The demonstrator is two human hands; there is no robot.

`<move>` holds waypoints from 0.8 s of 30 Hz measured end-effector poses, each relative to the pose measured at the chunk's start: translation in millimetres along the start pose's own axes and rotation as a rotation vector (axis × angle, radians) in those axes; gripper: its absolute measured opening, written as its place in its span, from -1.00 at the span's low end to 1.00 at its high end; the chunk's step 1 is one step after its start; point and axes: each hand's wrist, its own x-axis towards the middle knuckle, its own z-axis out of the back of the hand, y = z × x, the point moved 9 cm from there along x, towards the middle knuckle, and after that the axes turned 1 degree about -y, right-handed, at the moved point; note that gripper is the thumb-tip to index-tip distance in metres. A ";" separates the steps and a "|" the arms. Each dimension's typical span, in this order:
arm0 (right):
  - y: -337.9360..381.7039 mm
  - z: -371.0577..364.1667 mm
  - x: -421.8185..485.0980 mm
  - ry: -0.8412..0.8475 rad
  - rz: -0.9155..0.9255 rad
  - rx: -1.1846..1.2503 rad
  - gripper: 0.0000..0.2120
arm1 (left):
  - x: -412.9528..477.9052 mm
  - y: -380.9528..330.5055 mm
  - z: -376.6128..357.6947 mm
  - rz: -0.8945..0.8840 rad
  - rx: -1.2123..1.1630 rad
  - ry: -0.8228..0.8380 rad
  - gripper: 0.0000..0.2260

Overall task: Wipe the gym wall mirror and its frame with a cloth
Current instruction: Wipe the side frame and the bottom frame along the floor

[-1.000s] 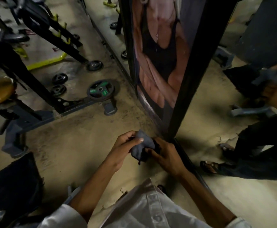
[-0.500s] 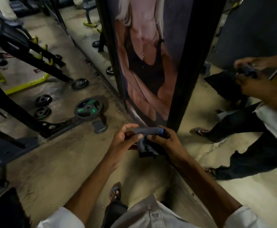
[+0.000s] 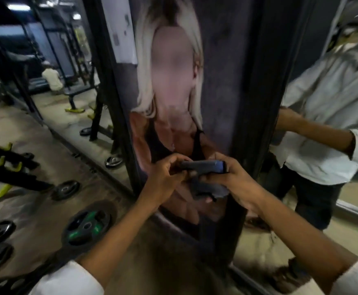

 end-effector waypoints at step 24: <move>513.6 173.5 67.3 -0.691 0.901 -1.394 -0.73 | 239.6 -525.9 -36.3 -1.150 0.637 -0.235 -0.07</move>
